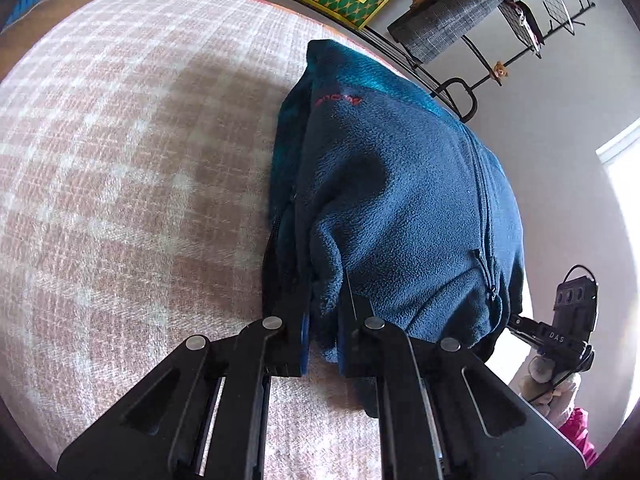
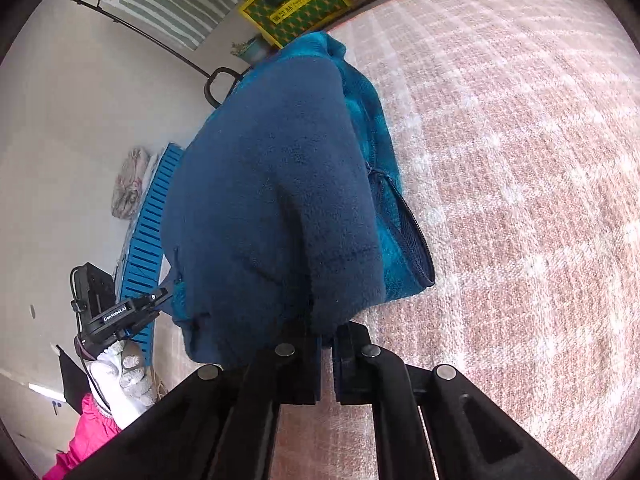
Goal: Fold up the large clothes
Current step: 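Fold the held blue fleece over onto itself with both grippers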
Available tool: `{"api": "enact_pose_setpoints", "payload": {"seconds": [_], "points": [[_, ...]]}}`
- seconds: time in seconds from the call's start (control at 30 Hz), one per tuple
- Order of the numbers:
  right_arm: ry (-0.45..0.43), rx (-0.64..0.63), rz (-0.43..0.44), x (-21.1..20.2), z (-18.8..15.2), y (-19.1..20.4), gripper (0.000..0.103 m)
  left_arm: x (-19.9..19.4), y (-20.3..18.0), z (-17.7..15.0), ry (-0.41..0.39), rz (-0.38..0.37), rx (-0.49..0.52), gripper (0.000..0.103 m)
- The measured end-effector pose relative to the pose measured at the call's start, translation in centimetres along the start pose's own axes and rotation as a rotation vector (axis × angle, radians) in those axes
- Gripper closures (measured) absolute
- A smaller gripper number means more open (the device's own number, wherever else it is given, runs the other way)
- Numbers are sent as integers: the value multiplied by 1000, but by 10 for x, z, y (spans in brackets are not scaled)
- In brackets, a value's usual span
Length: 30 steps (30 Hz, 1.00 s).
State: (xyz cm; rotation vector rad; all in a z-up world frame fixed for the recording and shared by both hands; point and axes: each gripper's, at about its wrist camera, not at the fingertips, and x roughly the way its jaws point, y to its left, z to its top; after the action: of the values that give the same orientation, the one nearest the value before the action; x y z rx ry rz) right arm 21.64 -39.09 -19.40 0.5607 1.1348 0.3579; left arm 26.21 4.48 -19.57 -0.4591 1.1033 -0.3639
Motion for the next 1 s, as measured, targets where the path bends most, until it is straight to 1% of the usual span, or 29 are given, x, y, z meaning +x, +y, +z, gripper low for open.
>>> {"api": "enact_pose_setpoints", "payload": {"seconds": [0.07, 0.13, 0.17, 0.2, 0.23, 0.27, 0.37, 0.43, 0.5, 0.57, 0.6, 0.67, 0.73, 0.8, 0.9, 0.97, 1.0], "points": [[-10, -41, -26, -3, 0, 9, 102, -5, -7, -1, -8, 25, 46, 95], [-5, -50, -24, -9, 1, 13, 99, -11, -13, -3, -6, 41, 68, 92], [-2, -43, -30, -13, 1, 14, 95, -16, -16, -3, -7, 52, 76, 91], [-7, -32, -44, -20, 1, 14, 87, -23, -17, -3, -15, 63, 79, 90], [-24, -33, -53, -29, 2, 14, 76, -31, -19, -3, -27, 77, 82, 87], [-50, -42, -69, -39, 4, 16, 74, -40, -20, 1, -49, 89, 88, 87], [-158, -87, -146, -69, 12, 21, 73, -69, -32, 12, -153, 105, 118, 87], [-226, -133, -174, -81, 21, 31, 73, -79, -44, 22, -204, 127, 153, 87], [-267, -209, -207, -80, 31, 47, 73, -75, -59, 38, -223, 124, 177, 87], [-308, -326, -246, -73, 39, 68, 73, -66, -71, 49, -231, 119, 192, 87], [-320, -378, -252, -68, 43, 78, 73, -59, -76, 53, -233, 123, 200, 87], [-332, -452, -243, -54, 52, 97, 73, -41, -81, 60, -218, 125, 198, 87], [-329, -472, -232, -37, 61, 109, 73, -22, -85, 68, -201, 135, 207, 87], [-304, -471, -224, -22, 69, 113, 73, -6, -85, 71, -193, 172, 210, 87], [-254, -456, -256, 2, 77, 105, 73, 18, -68, 71, -138, 199, 165, 87], [-200, -424, -303, 17, 79, 88, 77, 35, -53, 66, -82, 208, 133, 87], [-170, -409, -312, 23, 78, 78, 77, 44, -48, 63, -51, 214, 130, 87]]}}
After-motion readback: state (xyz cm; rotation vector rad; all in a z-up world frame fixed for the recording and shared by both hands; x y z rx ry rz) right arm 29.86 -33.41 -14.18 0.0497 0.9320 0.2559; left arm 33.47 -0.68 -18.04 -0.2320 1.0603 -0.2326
